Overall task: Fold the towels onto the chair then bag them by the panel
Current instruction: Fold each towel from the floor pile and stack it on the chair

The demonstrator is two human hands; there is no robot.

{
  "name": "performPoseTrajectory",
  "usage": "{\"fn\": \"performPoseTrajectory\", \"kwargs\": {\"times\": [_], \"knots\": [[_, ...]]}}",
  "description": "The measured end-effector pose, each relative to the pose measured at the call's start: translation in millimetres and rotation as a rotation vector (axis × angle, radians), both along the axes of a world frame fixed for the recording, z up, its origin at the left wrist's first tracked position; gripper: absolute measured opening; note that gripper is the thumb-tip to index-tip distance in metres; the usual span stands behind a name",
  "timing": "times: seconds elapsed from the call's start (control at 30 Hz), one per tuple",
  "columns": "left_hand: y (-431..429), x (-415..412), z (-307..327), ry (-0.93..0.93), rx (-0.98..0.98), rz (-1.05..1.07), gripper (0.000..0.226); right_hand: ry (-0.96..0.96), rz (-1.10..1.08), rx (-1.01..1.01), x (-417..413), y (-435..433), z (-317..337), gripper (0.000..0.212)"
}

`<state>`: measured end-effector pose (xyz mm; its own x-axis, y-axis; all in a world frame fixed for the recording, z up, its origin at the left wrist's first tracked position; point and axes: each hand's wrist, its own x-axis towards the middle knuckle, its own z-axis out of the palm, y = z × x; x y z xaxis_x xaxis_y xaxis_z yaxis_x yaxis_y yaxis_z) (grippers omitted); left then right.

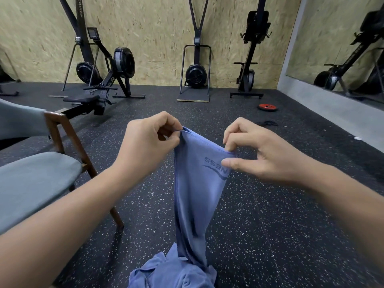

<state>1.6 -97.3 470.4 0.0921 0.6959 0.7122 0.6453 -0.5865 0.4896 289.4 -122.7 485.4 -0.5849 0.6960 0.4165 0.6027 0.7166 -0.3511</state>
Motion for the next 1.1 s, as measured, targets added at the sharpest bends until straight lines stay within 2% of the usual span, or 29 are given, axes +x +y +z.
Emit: {"fn": "performPoseTrajectory", "kwargs": {"times": [0.1,0.23,0.3,0.4,0.47,0.53,0.67,0.77,0.93,1.0,1.1], "knots": [[2,0,-3,0.024,0.000,-0.011,0.022,-0.070,0.066,-0.055,-8,-7,2,0.019],[3,-1,-3,0.070,0.018,-0.041,0.023,-0.309,-0.012,0.081,-8,-8,-2,0.016],[2,0,-2,0.076,0.024,-0.055,0.023,-0.381,-0.013,0.122,-9,-10,-4,0.012],[-1,2,-2,0.089,0.032,-0.065,0.022,-0.479,-0.046,0.129,-14,-11,-13,0.016],[-1,3,-3,0.090,0.028,-0.060,0.022,-0.429,-0.112,0.119,-15,-6,-16,0.024],[2,2,-4,0.061,0.006,-0.039,0.021,-0.257,-0.176,0.111,-11,0,-15,0.030],[4,-1,-5,0.016,-0.048,-0.018,0.021,0.018,-0.261,0.196,1,8,-13,0.027],[1,-1,-4,0.031,-0.042,-0.020,0.019,0.151,-0.300,0.248,3,8,-13,0.025],[0,2,-3,-0.040,-0.063,-0.040,0.022,0.477,-0.275,0.008,3,4,-4,0.027],[0,3,-2,-0.061,-0.067,-0.078,0.022,0.425,-0.280,-0.009,6,3,0,0.031],[-2,10,-3,-0.072,-0.077,-0.141,0.019,0.125,-0.340,0.061,12,2,4,0.032]]}}
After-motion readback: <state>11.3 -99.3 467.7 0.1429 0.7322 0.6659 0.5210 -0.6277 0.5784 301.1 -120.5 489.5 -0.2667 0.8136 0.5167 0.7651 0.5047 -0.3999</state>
